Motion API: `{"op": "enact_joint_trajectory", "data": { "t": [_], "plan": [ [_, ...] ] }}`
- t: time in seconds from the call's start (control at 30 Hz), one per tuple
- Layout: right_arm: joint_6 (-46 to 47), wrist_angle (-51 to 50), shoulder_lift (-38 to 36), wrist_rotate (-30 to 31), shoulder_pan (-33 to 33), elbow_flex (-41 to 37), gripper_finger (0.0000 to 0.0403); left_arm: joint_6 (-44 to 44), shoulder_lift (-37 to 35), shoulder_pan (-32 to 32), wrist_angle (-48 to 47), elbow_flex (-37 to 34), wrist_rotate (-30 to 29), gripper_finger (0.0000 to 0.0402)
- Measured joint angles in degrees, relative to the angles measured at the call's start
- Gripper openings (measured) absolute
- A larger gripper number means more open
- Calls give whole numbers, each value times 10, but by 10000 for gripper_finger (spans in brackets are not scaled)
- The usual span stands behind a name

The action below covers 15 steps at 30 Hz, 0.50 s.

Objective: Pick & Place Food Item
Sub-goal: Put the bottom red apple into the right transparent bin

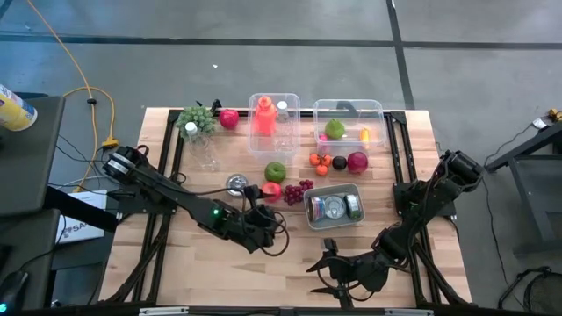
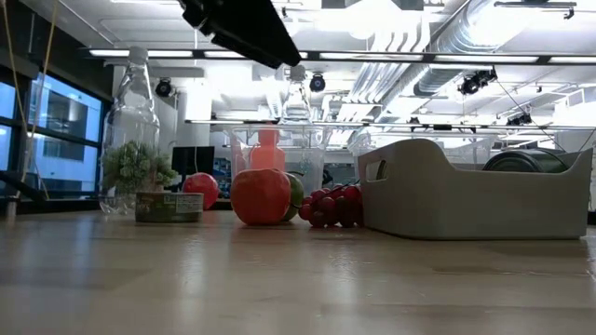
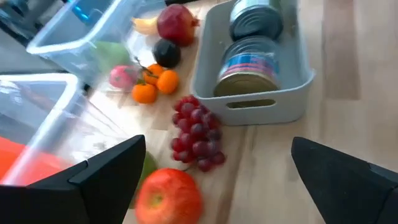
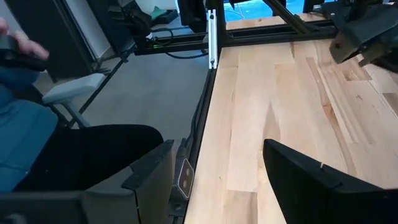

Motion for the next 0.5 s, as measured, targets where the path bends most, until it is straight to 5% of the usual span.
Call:
{"op": "enact_joint_trajectory", "data": {
  "t": [0.2, 0.5],
  "plan": [
    [-2, -1, 0, 0, 0, 0, 232, 15, 22, 12, 8, 0, 3, 393],
    [-1, -4, 0, 0, 0, 0, 232, -87, 64, 49, -43, -1, -36, 364]
  ]
}}
